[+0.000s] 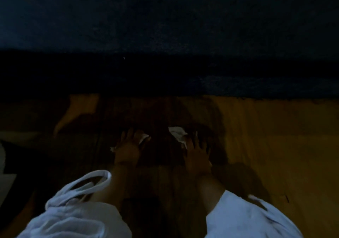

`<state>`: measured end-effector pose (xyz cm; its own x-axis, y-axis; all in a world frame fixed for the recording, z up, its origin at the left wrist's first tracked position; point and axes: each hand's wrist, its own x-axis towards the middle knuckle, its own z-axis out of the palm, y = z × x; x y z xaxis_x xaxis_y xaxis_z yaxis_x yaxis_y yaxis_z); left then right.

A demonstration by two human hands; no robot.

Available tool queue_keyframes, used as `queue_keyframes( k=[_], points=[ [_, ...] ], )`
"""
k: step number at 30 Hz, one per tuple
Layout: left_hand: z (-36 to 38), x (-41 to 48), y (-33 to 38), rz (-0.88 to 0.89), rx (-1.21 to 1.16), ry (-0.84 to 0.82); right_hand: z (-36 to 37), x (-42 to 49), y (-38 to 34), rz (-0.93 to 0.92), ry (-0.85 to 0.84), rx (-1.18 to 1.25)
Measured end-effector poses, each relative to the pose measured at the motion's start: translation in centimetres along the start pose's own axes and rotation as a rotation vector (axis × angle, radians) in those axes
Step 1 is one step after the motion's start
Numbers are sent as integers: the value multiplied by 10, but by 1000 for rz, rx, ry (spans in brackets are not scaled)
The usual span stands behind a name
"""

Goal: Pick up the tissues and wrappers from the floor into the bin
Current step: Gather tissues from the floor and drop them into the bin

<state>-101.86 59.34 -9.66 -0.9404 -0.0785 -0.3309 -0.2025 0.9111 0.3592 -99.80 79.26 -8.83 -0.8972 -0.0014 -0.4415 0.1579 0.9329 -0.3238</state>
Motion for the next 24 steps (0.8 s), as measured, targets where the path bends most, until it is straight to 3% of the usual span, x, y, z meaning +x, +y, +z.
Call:
queue_keyframes(
  k=[2,4,7,9,12,16,18,21,24],
  points=[
    [-5,-6,-5,45,39,-89,-5,1,-11,1,-54,11],
    [-14,-16,-10,73,11,-61,-8,10,-20,23,-100,59],
    [-40,-42,-7,29,-185,146,-20,14,-42,14,-102,385],
    [-65,-61,-1,-16,-328,282,-39,9,-65,-60,-42,404],
    [-113,-91,6,49,-401,472,-75,-12,-117,-174,23,514],
    [-189,-148,6,86,-618,646,-108,-52,-205,-254,-8,792],
    [-222,-178,-3,77,-691,796,-120,-79,-253,-333,-66,983],
    [-262,-223,-33,-29,-741,1028,-134,-131,-323,-432,-330,1269],
    [-289,-254,-79,-194,-879,1123,-129,-179,-375,-602,-491,1080]
  ],
)
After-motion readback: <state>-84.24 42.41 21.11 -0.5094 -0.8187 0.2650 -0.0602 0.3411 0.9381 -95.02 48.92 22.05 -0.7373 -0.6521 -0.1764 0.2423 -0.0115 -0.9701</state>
